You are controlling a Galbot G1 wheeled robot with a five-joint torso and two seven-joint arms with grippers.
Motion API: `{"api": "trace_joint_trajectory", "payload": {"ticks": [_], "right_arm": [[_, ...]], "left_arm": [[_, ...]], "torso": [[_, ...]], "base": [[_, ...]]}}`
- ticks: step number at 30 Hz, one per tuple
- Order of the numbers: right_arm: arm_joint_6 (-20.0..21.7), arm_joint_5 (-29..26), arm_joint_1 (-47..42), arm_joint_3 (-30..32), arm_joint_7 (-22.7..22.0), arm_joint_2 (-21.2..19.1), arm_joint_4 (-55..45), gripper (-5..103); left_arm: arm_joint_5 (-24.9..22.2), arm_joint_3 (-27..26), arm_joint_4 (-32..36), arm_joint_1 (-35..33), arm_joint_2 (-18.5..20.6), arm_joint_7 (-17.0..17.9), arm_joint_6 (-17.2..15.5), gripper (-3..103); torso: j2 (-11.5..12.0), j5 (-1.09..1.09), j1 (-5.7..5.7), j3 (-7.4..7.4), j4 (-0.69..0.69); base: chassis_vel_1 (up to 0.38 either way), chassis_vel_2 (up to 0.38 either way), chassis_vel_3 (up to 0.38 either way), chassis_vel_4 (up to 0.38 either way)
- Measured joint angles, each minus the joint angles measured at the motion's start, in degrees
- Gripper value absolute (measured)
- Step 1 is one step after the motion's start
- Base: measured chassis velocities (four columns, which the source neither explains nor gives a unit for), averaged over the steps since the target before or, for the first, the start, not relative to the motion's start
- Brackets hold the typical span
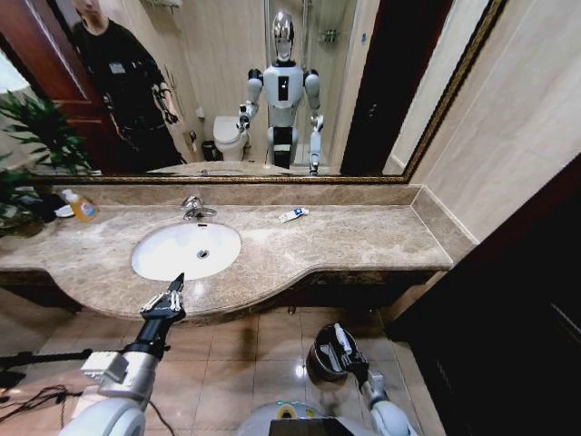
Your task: Pick up the trash from the sink and place it in the trash bin.
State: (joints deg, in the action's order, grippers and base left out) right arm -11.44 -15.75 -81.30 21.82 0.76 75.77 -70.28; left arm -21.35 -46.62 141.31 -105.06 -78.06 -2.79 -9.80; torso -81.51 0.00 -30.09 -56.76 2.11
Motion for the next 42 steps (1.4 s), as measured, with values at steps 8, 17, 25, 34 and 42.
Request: {"api": "trace_joint_trajectory", "payload": {"ticks": [8,17,25,34,42], "right_arm": [[0.2,0.0,0.1,-0.1,-0.3,0.3,-0.8,86],[0.2,0.1,-0.6,-0.1,-0.6,0.1,-1.7,100],[0.6,0.6,-1.1,-0.4,-1.2,0.1,-3.6,100],[1.1,0.3,-2.6,-0.2,-1.8,-0.7,-6.7,100],[-0.3,-0.8,-6.3,0.8,-3.5,-1.6,-15.3,100]], "left_arm": [[0.0,0.0,0.0,0.0,0.0,0.0,0.0,0],[0.0,0.0,0.0,0.0,0.0,0.0,0.0,0],[0.0,0.0,0.0,0.0,0.0,0.0,0.0,0],[0.0,0.0,0.0,0.0,0.0,0.0,0.0,0],[0.0,0.0,0.0,0.0,0.0,0.0,0.0,0]], "torso": [[0.0,0.00,0.00,0.00,0.00],[0.0,0.00,0.00,0.00,0.00],[0.0,0.00,0.00,0.00,0.00],[0.0,0.01,0.00,0.00,0.00],[0.0,0.00,0.00,0.00,0.00]], "base": [[0.000,0.000,0.000,0.000],[0.000,0.000,0.000,0.000],[0.000,0.000,0.000,0.000],[0.000,0.000,0.000,0.000],[0.000,0.000,0.000,0.000]]}}
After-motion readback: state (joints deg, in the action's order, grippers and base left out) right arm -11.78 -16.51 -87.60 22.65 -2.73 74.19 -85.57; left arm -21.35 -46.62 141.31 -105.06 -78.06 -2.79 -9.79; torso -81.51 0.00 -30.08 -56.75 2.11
